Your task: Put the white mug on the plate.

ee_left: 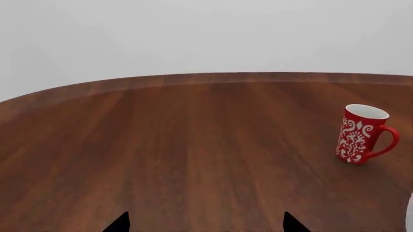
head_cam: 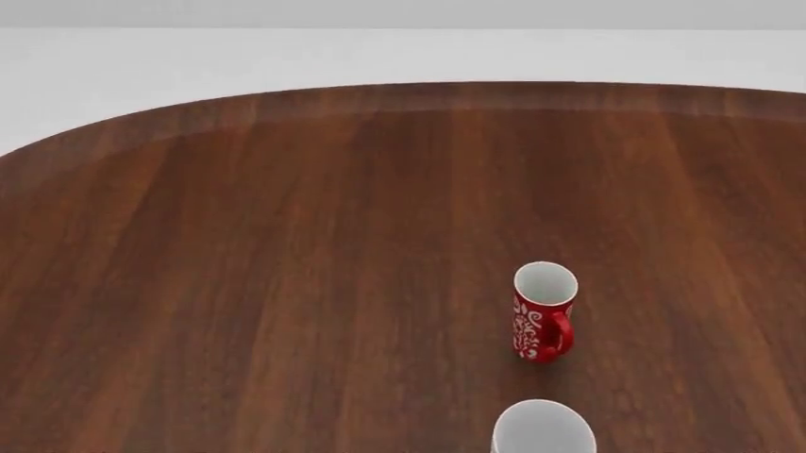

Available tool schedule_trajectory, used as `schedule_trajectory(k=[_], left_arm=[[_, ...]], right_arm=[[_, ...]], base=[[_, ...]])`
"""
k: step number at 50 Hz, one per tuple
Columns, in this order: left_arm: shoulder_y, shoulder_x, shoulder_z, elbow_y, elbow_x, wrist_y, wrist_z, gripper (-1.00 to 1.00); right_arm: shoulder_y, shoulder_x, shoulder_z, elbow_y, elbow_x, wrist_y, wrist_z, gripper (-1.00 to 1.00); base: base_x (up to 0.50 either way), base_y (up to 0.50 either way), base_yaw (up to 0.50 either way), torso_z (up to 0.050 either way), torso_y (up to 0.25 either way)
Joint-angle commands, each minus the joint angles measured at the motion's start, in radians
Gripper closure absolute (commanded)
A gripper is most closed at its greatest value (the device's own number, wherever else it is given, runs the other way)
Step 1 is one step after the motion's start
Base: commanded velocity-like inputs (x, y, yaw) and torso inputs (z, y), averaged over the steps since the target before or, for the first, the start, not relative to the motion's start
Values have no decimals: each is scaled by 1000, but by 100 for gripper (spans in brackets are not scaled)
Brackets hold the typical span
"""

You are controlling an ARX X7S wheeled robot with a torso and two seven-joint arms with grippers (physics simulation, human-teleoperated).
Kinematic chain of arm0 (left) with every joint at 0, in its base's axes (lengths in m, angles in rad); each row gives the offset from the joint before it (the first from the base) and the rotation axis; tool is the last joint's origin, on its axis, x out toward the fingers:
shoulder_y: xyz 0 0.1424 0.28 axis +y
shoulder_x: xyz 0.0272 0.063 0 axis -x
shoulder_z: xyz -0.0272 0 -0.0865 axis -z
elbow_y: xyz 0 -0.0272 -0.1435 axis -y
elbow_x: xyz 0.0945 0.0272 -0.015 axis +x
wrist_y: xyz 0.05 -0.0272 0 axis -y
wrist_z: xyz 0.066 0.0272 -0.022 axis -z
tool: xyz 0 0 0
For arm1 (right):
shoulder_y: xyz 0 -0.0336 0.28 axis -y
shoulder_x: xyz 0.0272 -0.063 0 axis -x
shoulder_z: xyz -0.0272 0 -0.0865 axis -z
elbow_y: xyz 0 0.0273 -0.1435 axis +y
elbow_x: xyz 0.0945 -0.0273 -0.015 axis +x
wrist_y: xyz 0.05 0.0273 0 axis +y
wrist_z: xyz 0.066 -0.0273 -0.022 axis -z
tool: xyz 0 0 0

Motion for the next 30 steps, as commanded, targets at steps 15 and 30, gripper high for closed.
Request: schedule_trajectory(k=[15, 30], left_arm=[[9, -12, 16, 1, -12, 10, -6, -100], [11, -16, 25, 10, -21, 18, -9, -100]], right_arm=[[51, -18, -2, 253, 2, -78, -22, -100], [142, -33, -35, 437, -31, -139, -42, -100]], base=[[0, 0, 0, 0, 0], [0, 0, 0, 0, 0]])
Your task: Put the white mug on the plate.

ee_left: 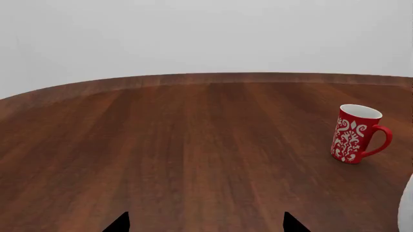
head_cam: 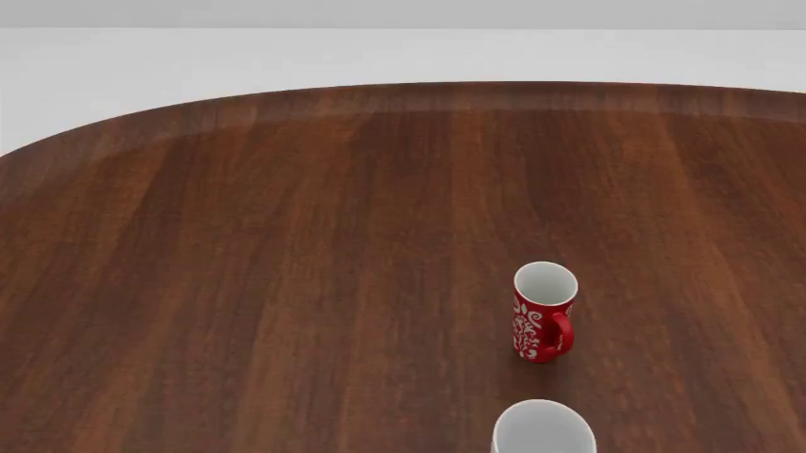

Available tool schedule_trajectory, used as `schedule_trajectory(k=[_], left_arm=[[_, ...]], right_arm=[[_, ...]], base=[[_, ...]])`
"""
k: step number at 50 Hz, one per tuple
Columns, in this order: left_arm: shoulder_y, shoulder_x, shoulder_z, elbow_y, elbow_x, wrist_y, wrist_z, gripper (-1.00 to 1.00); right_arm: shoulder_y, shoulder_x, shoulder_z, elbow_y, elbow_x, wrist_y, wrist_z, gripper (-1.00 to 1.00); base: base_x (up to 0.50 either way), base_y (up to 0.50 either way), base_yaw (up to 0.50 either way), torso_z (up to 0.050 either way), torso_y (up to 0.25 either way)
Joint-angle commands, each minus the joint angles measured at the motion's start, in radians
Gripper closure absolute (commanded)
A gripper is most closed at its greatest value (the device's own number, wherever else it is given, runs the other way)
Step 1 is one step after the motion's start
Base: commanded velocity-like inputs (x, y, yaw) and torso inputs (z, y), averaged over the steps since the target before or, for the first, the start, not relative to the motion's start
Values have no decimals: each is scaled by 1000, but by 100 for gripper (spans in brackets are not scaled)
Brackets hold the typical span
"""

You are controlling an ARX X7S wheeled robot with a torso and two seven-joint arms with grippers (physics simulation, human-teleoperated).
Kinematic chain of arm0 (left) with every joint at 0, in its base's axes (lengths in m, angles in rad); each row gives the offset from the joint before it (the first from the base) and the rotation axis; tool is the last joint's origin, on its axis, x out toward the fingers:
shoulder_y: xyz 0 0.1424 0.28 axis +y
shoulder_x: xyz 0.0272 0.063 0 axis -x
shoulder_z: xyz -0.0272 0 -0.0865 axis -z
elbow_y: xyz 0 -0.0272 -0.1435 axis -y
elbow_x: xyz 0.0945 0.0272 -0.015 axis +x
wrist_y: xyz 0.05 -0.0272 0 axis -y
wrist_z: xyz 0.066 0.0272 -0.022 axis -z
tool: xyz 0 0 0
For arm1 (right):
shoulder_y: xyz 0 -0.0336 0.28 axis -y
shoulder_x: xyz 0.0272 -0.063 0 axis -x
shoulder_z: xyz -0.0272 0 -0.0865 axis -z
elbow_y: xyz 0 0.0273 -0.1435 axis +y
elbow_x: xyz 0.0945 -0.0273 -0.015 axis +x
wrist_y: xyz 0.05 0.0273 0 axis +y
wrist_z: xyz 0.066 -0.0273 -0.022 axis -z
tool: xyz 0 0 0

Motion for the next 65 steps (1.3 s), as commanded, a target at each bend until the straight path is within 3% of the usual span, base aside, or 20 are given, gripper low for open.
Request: schedule_trajectory(k=[1, 48, 49, 65], left_arm=[[3, -4, 6, 4, -7, 5, -3, -100], [5, -14, 34, 10, -36, 4, -12, -100], [6, -15, 34, 12, -36, 2, -13, -100], [-3, -15, 46, -18, -37, 0, -16, -100]], right_arm=[[58, -9, -21, 122, -19, -36, -13, -100], [233, -62, -49, 576, -27, -257, -65, -100], [232, -63, -49, 577, -36, -278, -50, 100], [123, -17, -48, 351, -52, -246, 40, 100]], base=[[0, 0, 0, 0, 0], [0, 0, 0, 0, 0], [0, 0, 0, 0, 0], [0, 0, 0, 0, 0]])
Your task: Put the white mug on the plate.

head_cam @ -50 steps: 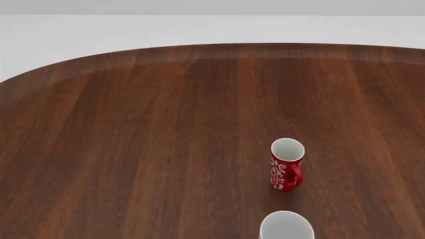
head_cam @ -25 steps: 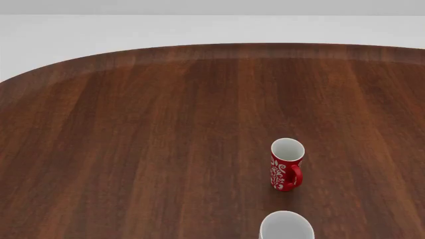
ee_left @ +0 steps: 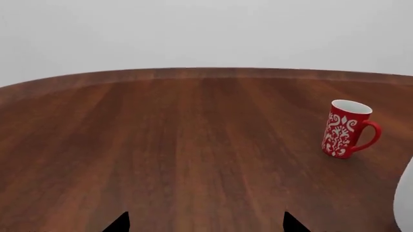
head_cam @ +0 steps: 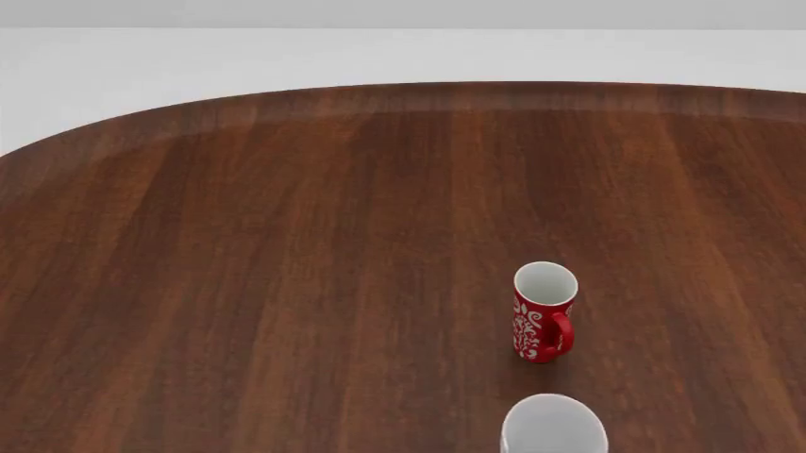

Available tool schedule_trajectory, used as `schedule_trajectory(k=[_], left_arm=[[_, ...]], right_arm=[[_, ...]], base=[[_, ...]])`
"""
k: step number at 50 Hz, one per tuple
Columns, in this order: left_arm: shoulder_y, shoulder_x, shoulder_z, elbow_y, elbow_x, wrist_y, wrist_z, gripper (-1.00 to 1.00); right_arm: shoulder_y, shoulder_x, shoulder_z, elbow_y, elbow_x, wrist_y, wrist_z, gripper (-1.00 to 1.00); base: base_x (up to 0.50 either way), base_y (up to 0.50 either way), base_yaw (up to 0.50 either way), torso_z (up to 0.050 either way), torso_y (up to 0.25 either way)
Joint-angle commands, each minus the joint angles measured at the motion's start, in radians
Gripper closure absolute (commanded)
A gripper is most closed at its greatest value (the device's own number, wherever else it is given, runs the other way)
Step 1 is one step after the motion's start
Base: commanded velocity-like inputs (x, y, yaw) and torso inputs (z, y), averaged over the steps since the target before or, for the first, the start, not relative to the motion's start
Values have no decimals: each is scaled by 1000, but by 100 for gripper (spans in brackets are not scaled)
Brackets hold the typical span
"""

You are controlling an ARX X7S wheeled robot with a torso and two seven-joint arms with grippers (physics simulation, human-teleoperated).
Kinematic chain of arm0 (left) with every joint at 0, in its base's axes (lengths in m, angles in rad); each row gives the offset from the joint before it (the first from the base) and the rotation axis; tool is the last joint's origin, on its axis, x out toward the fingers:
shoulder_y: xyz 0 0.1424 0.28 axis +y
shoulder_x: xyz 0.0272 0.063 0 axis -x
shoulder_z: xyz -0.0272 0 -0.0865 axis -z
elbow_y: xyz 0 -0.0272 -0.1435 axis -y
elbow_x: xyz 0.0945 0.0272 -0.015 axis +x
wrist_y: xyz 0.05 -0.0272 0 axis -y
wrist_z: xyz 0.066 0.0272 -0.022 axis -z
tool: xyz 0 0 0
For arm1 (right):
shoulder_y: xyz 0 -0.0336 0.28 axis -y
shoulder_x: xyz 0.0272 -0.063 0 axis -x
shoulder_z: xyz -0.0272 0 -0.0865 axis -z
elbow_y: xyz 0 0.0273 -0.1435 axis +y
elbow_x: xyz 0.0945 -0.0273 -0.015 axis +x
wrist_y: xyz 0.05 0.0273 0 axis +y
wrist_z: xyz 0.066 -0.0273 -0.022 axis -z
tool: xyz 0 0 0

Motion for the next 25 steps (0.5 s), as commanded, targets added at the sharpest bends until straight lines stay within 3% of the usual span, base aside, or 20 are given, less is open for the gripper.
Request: schedule_trajectory(k=[1, 25], left_arm=[[-6, -1, 8, -18, -2, 0, -2, -100], [-20, -3, 20, -61, -10, 12, 1, -100]], right_arm=[[-78, 34, 7, -166, -24, 25, 71, 100], [-411, 138, 48, -791, -80, 195, 312, 100]], base=[[0, 0, 0, 0, 0], [0, 0, 0, 0, 0]])
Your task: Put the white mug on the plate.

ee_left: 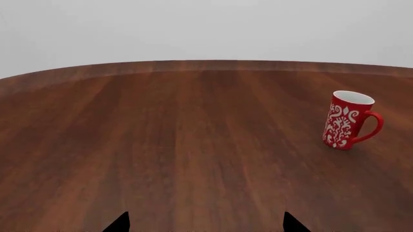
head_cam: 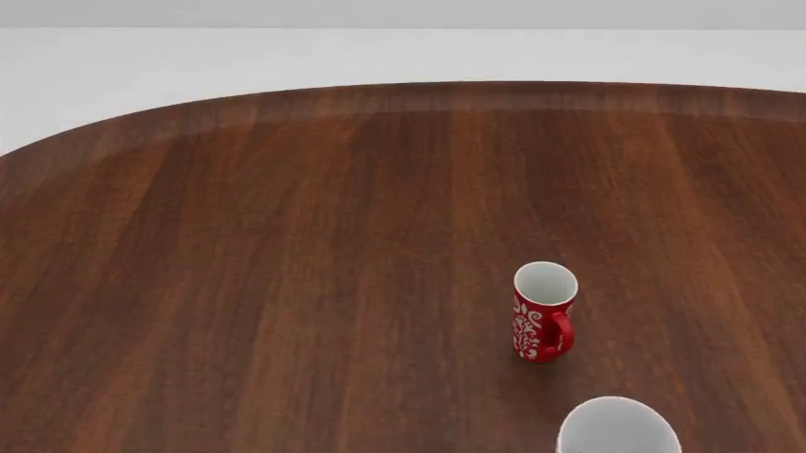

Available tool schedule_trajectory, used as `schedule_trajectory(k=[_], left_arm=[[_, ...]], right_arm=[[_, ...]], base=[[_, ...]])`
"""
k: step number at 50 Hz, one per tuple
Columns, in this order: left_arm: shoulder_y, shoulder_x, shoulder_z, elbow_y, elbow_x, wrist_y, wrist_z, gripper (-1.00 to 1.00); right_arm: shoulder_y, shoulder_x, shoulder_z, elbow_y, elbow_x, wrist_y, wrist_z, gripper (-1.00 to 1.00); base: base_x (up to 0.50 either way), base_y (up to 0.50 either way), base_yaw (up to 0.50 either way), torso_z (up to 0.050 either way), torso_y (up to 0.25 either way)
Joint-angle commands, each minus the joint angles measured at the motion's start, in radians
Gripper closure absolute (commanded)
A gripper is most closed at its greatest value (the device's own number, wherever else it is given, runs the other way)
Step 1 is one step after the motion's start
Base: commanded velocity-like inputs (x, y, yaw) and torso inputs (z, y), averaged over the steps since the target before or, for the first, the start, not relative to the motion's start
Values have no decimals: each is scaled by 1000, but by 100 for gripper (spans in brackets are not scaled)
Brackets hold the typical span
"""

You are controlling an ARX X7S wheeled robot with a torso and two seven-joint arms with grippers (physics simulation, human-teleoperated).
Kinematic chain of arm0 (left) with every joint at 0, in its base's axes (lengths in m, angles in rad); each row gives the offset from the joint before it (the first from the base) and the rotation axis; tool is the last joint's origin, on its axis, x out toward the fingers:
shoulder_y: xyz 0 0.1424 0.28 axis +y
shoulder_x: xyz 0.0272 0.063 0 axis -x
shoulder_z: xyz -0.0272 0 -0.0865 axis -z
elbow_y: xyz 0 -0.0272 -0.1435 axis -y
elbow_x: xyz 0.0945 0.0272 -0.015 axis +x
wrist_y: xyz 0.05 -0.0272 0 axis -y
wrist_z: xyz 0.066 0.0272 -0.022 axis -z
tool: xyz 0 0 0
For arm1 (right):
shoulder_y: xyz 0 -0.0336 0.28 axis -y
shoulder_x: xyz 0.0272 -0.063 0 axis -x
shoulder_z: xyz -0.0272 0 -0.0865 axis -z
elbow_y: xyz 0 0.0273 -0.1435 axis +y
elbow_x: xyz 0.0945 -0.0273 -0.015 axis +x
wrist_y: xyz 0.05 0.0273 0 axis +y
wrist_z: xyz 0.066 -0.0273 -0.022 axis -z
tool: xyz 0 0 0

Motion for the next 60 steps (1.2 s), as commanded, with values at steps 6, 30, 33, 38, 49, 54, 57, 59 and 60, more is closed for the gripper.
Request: schedule_trajectory(k=[6, 30, 33, 38, 49, 54, 57, 59, 60], left_arm=[[-9, -2, 9, -19, -3, 2, -3, -100], [-14, -34, -6, 31, 0, -14, -41, -100], [-11, -40, -8, 58, -3, -26, -48, -100], [-5, -51, -7, 100, -3, -42, -58, -100], [6, -63, -9, 163, -20, -72, -71, -100], [10, -66, -6, 170, -19, -73, -73, -100], [11, -66, -5, 173, -24, -76, -75, -100], [12, -65, -1, 173, -22, -78, -75, -100], [8, -62, 2, 165, -21, -74, -74, -100]], right_arm=[[-179, 57, 34, -314, -55, 67, 123, 100], [-369, 73, 168, -370, -8, -29, 210, 100], [-390, 75, 184, -363, 2, -48, 212, 100], [-423, 75, 220, -355, 34, -82, 212, 100], [-438, 77, 260, -304, 117, -120, 173, 100], [-442, 82, 273, -299, 124, -131, 173, 100], [-442, 83, 278, -292, 142, -132, 163, 100], [-439, 85, 279, -278, 144, -132, 160, 100], [-440, 86, 282, -272, 150, -133, 156, 100]], base=[[0, 0, 0, 0, 2], [0, 0, 0, 0, 0], [0, 0, 0, 0, 0], [0, 0, 0, 0, 0], [0, 0, 0, 0, 0], [0, 0, 0, 0, 2], [0, 0, 0, 0, 0], [0, 0, 0, 0, 0], [0, 0, 0, 0, 0]])
